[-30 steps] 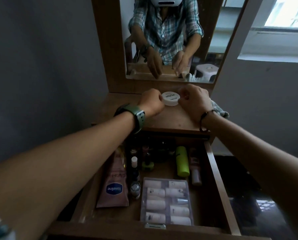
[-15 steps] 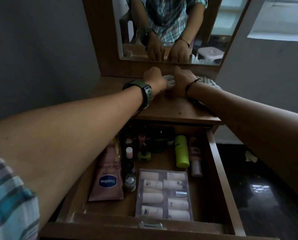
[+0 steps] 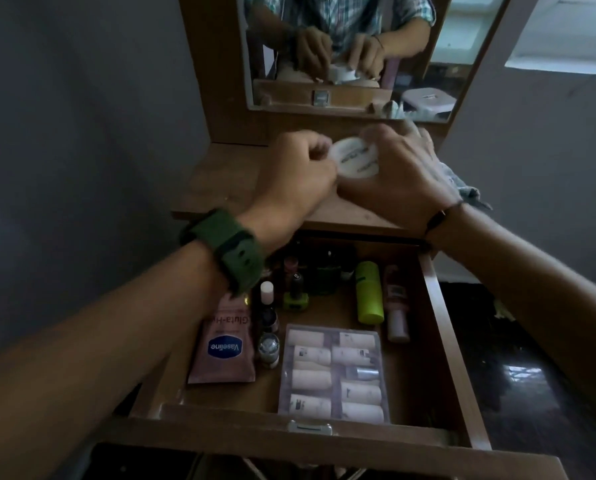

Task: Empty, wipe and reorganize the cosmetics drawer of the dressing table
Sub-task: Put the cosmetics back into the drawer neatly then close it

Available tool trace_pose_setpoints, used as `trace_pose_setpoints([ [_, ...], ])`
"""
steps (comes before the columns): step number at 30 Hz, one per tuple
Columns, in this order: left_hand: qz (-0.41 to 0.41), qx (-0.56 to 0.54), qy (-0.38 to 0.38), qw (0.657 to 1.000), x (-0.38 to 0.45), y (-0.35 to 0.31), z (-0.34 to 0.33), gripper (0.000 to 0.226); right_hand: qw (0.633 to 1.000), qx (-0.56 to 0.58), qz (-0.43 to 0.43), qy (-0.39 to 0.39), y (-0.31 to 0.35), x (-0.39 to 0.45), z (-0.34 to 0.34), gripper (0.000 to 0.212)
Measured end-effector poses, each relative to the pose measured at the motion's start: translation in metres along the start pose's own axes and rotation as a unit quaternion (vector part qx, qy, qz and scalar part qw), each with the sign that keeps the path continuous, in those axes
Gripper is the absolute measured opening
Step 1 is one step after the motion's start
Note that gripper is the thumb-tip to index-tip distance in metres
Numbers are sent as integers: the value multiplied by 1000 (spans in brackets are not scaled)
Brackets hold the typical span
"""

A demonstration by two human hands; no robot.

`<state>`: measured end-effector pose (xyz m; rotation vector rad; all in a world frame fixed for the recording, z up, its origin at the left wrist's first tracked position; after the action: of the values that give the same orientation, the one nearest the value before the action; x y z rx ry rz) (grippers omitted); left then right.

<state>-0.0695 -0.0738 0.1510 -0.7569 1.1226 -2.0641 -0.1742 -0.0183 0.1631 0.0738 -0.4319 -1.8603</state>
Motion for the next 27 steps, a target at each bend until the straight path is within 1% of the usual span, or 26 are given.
trace_pose_setpoints([
  [2, 5, -20, 12, 1000, -35, 3, 0, 20, 999, 17, -12, 32, 2, -33, -8, 72],
  [4, 27, 11, 38, 999, -62, 13, -5, 23, 996, 35, -28, 83, -2, -58, -29, 69],
  [6, 75, 44, 87, 992, -80, 30, -18, 26, 989, 44, -43, 135, -7, -75, -55, 66],
  [10, 156, 101, 196, 963, -97, 64, -56, 35, 977, 37, -69, 199, -17, -90, -102, 65],
  [12, 179, 133, 244, 944, -102, 70, -73, 34, 972, 27, -74, 220, -20, -92, -117, 62],
  [14, 202, 144, 276, 929, -107, 72, -86, 34, 969, -2, -74, 236, -21, -92, -125, 58],
  [16, 221, 148, 282, 922, -110, 74, -93, 34, 968, -31, -71, 239, -19, -90, -127, 53],
  [19, 235, 130, 255, 929, -109, 79, -98, 37, 966, -72, -71, 236, -18, -88, -126, 46],
  [23, 255, 117, 235, 931, -112, 84, -98, 45, 962, -120, -69, 236, -18, -86, -126, 44],
  [27, 269, 122, 235, 926, -110, 85, -97, 39, 959, -135, -66, 239, -17, -81, -127, 41],
])
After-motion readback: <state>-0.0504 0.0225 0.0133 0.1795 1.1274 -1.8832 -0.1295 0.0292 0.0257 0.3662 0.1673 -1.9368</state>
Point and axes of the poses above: each hand's wrist, its own x-axis towards the middle knuckle, its own z-axis out of the back of the hand, y = z × x, the point moved 8 cm from there along x, towards the middle knuckle, and after that the axes turned 10 degrees about y, right-handed, at the moved point
